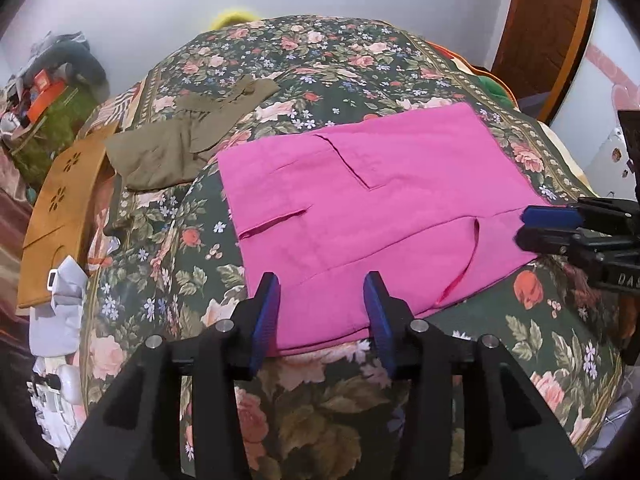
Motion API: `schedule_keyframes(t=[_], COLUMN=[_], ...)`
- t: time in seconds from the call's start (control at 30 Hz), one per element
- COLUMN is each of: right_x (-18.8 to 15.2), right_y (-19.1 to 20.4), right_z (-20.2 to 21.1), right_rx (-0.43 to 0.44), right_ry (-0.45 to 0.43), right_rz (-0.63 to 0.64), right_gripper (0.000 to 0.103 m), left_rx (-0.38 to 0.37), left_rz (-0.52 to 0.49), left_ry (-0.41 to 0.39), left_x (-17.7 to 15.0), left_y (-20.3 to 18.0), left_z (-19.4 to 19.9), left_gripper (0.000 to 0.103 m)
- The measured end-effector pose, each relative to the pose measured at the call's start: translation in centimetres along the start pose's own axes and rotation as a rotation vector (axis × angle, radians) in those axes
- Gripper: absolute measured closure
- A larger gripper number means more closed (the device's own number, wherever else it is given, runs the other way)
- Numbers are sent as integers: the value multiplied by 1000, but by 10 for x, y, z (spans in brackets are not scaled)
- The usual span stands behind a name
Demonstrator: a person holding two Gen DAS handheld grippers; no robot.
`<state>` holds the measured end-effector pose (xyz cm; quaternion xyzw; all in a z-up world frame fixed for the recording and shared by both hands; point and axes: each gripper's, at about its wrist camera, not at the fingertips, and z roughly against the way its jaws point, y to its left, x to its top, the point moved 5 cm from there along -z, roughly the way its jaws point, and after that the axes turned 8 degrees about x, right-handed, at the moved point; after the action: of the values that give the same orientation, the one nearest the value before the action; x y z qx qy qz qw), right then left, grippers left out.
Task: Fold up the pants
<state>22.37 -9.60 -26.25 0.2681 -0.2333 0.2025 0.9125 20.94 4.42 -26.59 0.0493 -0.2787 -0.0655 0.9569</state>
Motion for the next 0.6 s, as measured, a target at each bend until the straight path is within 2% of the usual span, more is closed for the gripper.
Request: schedule_keyframes(t=[0.1,0.27,0.4,0.6], right_x=[-8,-24,-33,-36], right_y=[-18,-46,-59,-65], right_z=[9,24,34,43], right_rx=[-16,-48,-90,-86], right_ry=[-6,-11,-16,-19], right_rz=[-49,-133,-149,-163], right_gripper=[63,63,63,63], left_rx=[26,6,10,22], left_rz=[2,36,44,49], left_ry=[-10,-4,-6,-16], left_x=[-2,-4,-6,-8], left_y=[1,5,7,10], left_z=[1,0,2,10], left_gripper=[51,49,46,46])
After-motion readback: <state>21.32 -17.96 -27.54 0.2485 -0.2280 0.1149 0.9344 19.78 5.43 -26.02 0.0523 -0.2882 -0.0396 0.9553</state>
